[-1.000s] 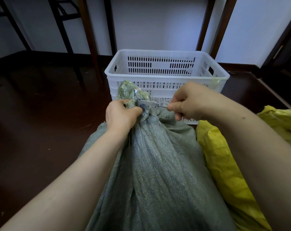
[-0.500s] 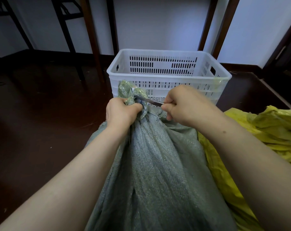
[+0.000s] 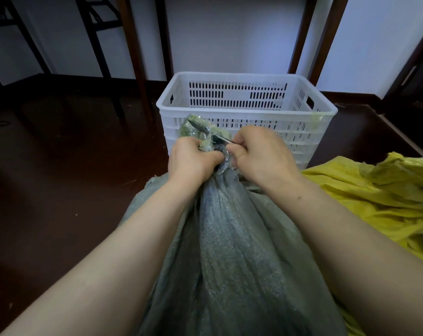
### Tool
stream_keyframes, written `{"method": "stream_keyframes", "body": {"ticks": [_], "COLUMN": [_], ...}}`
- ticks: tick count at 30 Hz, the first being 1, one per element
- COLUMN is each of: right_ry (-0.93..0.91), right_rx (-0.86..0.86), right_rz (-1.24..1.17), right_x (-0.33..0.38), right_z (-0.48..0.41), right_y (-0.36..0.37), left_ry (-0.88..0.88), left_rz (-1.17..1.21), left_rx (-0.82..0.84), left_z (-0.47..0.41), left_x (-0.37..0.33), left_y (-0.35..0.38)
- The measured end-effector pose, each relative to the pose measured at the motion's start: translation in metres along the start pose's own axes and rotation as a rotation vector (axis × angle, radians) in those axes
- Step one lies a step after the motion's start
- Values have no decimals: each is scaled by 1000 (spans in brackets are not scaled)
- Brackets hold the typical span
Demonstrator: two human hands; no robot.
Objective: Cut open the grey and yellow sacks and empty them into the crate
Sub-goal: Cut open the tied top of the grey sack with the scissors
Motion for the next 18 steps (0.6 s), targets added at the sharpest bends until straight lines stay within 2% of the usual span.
{"method": "stream_keyframes", "body": {"ticks": [7,10,12,15,18], "right_ry": [141,207,250,304,413], "right_rx": [20,48,-13,-155,76], "right_rz": [-296,-336,-369,-577,-692], "right_x": [-12,-15,-20,-35,-43], "right_z": [3,5,1,-14,-12], "right_y": [7,9,-5,-34,-13], "left_ry": [27,-18,-64,-110,18], "left_rz": [-207,-283,-345,-384,-273], "left_rx": [-35,-12,-12,-23,0], "left_z": [-11,-15,-18,-14,-9], "left_x": [6,9,24,46,25], "left_y": [-8,-7,-13,-21,-7]}}
Point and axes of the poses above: each hand's wrist, its own z-axis away from the middle knuckle, its own y-axis out of the palm, x = y × z, the point moved 5 cm from there along -z, towards the middle knuckle, and after that the axes turned 2 degrees about z, right-handed, at the moved point
